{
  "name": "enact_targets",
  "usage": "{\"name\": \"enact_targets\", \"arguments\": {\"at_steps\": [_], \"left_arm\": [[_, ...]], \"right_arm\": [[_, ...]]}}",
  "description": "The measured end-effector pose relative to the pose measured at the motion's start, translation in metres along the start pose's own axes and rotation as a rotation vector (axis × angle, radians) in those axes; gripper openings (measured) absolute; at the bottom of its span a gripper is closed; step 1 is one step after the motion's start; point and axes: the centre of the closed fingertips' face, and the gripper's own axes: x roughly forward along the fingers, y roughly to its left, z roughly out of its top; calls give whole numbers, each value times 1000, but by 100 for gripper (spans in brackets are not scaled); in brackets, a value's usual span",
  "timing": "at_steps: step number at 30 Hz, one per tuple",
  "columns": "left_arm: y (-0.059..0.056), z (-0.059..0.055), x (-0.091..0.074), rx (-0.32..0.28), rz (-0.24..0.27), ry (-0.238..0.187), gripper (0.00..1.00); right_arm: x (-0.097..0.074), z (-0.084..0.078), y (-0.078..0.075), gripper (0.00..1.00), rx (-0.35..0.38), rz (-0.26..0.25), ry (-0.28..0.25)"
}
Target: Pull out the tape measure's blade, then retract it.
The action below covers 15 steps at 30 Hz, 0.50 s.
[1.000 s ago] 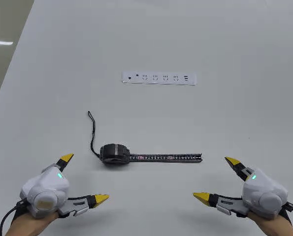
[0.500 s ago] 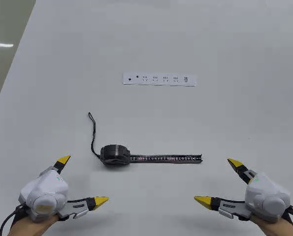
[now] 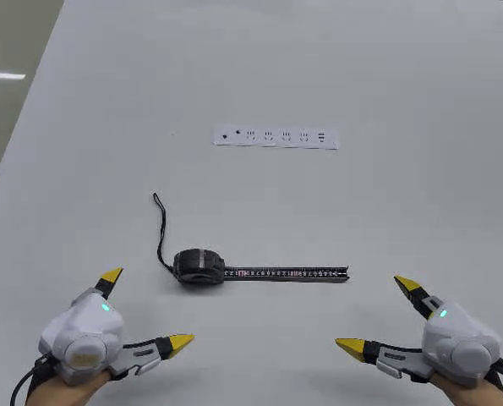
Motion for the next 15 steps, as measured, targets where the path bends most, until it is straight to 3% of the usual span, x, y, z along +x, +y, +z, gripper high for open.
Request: {"name": "enact_targets", "arguments": {"at_steps": [6, 15], "left_arm": [[-4, 7, 5, -22, 39, -17, 99], [5, 4, 9, -55, 100, -1, 99]], "right_arm": [[4, -3, 2, 94, 5, 0, 10], [8, -4, 0, 92, -5, 2, 16]]}}
